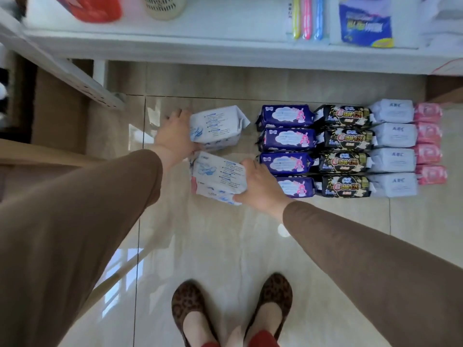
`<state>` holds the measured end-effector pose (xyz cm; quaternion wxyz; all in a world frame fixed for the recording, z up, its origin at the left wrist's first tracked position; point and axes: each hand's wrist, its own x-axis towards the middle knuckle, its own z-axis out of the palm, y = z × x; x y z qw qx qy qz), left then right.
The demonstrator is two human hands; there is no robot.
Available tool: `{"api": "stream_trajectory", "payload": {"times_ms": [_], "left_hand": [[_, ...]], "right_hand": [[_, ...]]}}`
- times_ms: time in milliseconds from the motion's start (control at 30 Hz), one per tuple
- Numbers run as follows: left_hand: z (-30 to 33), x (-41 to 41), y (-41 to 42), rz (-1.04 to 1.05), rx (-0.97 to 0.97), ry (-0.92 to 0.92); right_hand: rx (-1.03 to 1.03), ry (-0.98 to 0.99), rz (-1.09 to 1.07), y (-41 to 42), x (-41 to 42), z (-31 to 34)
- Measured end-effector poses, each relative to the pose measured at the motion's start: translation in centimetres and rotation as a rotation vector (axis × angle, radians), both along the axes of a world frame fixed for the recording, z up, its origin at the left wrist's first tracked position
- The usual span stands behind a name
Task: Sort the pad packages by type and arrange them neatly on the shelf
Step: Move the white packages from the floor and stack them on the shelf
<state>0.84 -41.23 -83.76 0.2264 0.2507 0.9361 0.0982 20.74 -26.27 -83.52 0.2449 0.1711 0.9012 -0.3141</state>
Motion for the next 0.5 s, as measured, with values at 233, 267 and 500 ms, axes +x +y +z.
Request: {"api": "stream_trajectory", "payload": {"times_ms": [233, 267, 500], "left_hand": [[17.8, 4.7, -5.4, 0.121, 0.039, -0.109], [21.0, 5.4, -6.0, 0.138, 0.058, -0.122], [44.9, 8.1, -8.7, 0.095, 0.127, -0.046]], "right_hand": [[-0.027, -0.032, -0.063, 3.2, 6.6, 17.5], [-0.022, -0.029, -0.08, 3.7, 7.2, 20.8], [0.058, 0.038, -0.135, 7.1, 8.2, 45.4]]}}
